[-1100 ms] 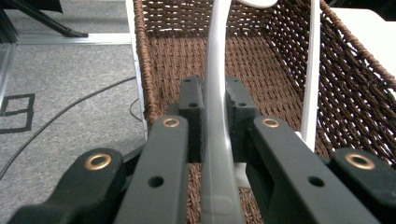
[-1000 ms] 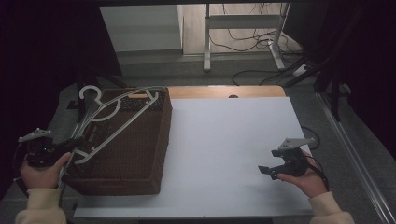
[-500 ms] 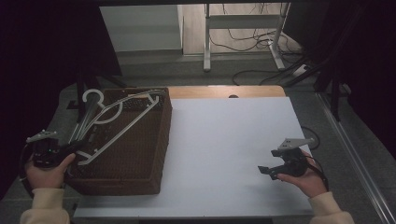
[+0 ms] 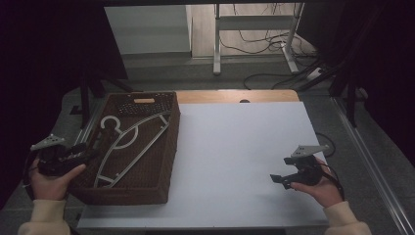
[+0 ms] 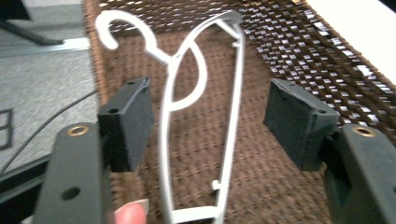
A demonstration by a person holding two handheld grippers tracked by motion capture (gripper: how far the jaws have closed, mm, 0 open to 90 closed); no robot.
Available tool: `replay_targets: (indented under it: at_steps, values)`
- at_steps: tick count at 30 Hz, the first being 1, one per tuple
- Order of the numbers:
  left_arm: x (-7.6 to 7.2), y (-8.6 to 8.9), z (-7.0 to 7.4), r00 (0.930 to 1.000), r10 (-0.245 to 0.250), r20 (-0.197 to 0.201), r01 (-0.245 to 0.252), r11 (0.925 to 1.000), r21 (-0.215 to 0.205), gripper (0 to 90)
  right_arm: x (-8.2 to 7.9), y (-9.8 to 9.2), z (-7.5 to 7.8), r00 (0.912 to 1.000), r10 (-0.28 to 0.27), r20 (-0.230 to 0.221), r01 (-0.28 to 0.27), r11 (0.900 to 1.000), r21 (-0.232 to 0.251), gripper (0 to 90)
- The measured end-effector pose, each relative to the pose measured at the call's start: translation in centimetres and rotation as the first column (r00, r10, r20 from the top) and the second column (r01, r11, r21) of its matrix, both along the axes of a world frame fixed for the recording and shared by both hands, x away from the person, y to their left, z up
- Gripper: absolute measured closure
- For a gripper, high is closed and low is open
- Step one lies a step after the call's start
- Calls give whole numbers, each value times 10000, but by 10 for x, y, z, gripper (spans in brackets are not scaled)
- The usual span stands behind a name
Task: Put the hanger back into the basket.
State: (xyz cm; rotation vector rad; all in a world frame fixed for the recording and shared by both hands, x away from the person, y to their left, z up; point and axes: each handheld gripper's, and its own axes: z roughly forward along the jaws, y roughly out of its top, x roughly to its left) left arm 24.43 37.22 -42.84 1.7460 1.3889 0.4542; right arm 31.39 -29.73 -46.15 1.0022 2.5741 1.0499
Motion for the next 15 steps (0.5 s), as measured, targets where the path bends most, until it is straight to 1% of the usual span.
replay_targets:
  at_steps: [3,5,8,11,13,15]
  values:
    - [0,-8,3,9990,-442,-50,442,9990,-62,285,0,-1,0,10000,-26,46,25,10000,44,130]
    - [-1,-17,4,9965,-832,-42,832,9965,-80,255,0,-1,1,10000,-56,72,56,10000,44,129]
    - [-3,-31,4,9894,-1449,52,1450,9893,-159,217,-1,-2,2,9996,-176,202,173,9997,157,129]
    - [-3,-44,2,9826,-1857,-64,1857,9826,-73,198,-3,-4,6,9989,-369,300,358,9987,368,129]
    - [-4,-51,0,9782,-2077,15,2077,9781,-111,194,-4,-5,8,9983,-447,362,429,9978,512,129]
    - [-5,-58,-2,9717,-2360,101,2362,9714,-228,190,-6,-5,9,9975,-556,431,532,9970,558,129]
